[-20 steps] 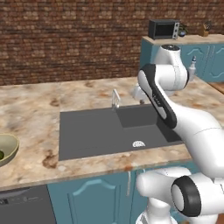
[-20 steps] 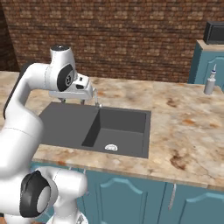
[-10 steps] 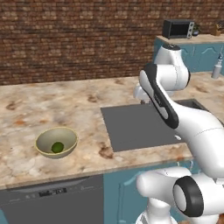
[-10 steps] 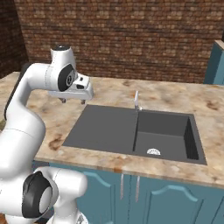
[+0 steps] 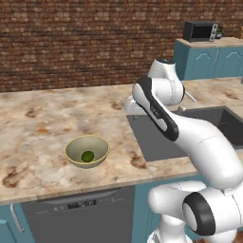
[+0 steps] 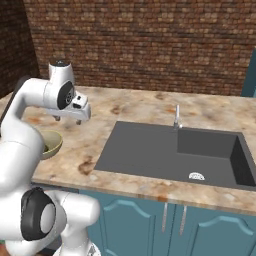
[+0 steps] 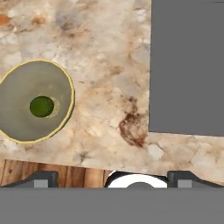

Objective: Move the glass cup from next to the sink to the open cabinet. Then, move the bowl with the lime to the fridge to clear the area for faucet cleaning.

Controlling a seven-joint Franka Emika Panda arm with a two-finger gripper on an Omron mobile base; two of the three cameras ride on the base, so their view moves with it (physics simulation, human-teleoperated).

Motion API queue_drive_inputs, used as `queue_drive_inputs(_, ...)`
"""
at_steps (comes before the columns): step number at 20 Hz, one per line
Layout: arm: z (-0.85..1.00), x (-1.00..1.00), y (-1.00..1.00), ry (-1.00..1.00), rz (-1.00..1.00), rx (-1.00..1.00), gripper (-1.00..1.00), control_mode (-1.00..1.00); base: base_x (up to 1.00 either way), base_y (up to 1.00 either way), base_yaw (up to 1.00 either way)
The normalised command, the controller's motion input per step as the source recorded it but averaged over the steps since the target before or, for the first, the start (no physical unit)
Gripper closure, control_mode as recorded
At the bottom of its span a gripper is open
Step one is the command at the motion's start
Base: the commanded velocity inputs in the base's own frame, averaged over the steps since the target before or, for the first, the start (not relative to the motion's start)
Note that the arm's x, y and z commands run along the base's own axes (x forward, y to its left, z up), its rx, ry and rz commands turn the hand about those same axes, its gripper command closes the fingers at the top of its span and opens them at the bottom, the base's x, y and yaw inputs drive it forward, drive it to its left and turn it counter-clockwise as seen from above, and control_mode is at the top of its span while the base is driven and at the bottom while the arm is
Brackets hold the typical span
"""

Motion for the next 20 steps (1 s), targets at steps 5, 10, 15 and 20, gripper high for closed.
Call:
queue_drive_inputs(5,-0.61,0.69,0.62,0.14,-0.05,0.26,-1.00,-1.00,0.00,0.00,0.00)
queue_drive_inputs(10,-0.32,0.55,0.51,0.14,0.00,0.13,-1.00,-1.00,0.00,0.00,0.00)
queue_drive_inputs(15,-0.29,0.00,0.25,0.15,0.06,-0.09,-1.00,-1.00,0.00,0.00,0.00)
queue_drive_inputs(20,-0.60,0.04,0.25,0.10,0.06,-0.02,-1.00,-1.00,0.00,0.00,0.00)
